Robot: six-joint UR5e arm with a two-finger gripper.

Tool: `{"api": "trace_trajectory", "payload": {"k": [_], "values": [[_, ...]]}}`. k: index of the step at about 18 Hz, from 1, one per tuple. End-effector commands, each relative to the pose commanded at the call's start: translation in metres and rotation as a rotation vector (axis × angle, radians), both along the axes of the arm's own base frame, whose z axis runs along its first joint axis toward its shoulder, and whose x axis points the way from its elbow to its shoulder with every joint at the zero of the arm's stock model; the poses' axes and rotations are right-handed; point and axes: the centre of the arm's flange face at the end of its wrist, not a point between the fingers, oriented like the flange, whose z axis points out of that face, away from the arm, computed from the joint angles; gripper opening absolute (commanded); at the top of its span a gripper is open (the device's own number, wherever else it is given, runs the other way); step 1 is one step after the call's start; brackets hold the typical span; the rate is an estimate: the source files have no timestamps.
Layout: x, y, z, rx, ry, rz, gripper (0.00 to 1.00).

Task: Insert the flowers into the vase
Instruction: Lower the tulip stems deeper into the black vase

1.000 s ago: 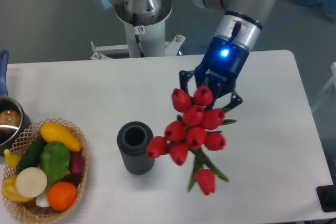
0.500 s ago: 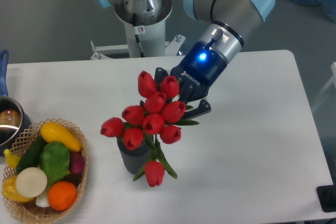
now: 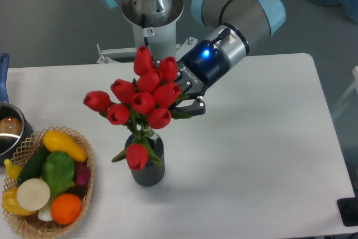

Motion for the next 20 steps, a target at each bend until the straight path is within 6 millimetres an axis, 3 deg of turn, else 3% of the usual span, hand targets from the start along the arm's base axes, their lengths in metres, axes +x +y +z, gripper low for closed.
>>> {"api": "trace_trajectory", "payload": {"k": [8, 11, 20], "values": [[0.005, -0.003, -0.022, 0.075, 0.018, -0.023, 0.27], [0.008, -0.005, -0.040, 0.081, 0.024, -0.024, 0.27], [0.020, -0.010, -0.070, 0.078, 0.015, -0.028, 0.27]]}}
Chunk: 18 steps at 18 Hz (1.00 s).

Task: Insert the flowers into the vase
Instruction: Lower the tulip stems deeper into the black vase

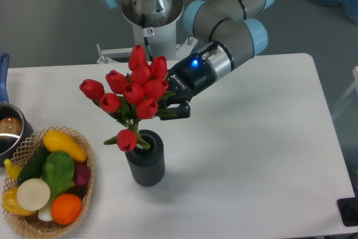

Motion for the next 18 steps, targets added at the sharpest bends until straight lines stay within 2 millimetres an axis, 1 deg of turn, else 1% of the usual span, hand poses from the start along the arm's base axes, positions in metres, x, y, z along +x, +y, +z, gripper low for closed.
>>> {"api": "trace_trajectory", "payload": {"k": [1, 3, 9, 14, 18], "values": [[0.000, -0.001, -0.008, 0.001, 0.001, 0.001, 0.27], [0.002, -0.003, -0.016, -0.001, -0.001, 0.003, 0.27], [-0.002, -0.001, -0.044, -0.009, -0.016, 0.003, 0.28], [-0.012, 0.001, -0.069, -0.007, -0.013, 0.008, 0.28], [-0.020, 0.000, -0.077, -0.005, -0.009, 0.016, 0.28]]}}
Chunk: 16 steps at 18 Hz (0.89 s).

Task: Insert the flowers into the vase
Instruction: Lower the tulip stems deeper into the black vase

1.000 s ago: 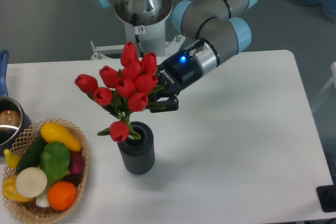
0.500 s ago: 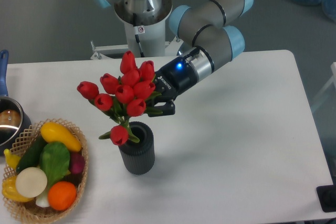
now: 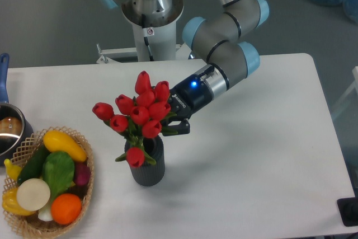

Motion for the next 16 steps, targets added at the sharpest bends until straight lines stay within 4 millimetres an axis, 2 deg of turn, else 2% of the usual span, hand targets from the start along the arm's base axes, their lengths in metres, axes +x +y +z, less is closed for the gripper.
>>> {"api": "trace_trajectory", "payload": {"k": [8, 13, 16], "values": [[-0.004, -0.005, -0.007, -0.010, -0.016, 0.011, 0.28], [-0.003, -0.003, -0.021, -0.018, -0.031, 0.008, 0.30], [-0.003, -0.002, -0.022, -0.017, -0.029, 0.006, 0.35]]}}
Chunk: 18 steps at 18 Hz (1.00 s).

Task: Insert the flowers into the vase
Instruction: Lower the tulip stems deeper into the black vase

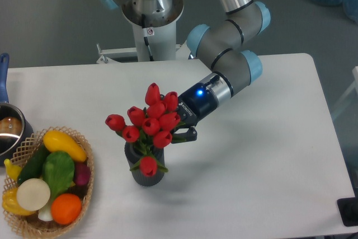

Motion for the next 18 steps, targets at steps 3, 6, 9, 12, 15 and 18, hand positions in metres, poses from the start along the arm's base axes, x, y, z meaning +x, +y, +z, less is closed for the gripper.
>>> {"api": "trace_trajectory", "payload": {"k": [3, 6, 9, 12, 15, 18], "values": [[0.000, 0.001, -0.005, -0.005, -0.006, -0.002, 0.41], [-0.001, 0.001, -0.009, -0.008, -0.013, -0.002, 0.47], [-0.001, 0.002, -0.010, -0.008, -0.013, -0.002, 0.50], [-0.001, 0.002, -0.011, -0.010, -0.016, -0.002, 0.59], [-0.002, 0.002, -0.018, 0.000, 0.003, -0.002, 0.74], [0.002, 0.001, -0.026, 0.006, 0.014, -0.004, 0.77]]}}
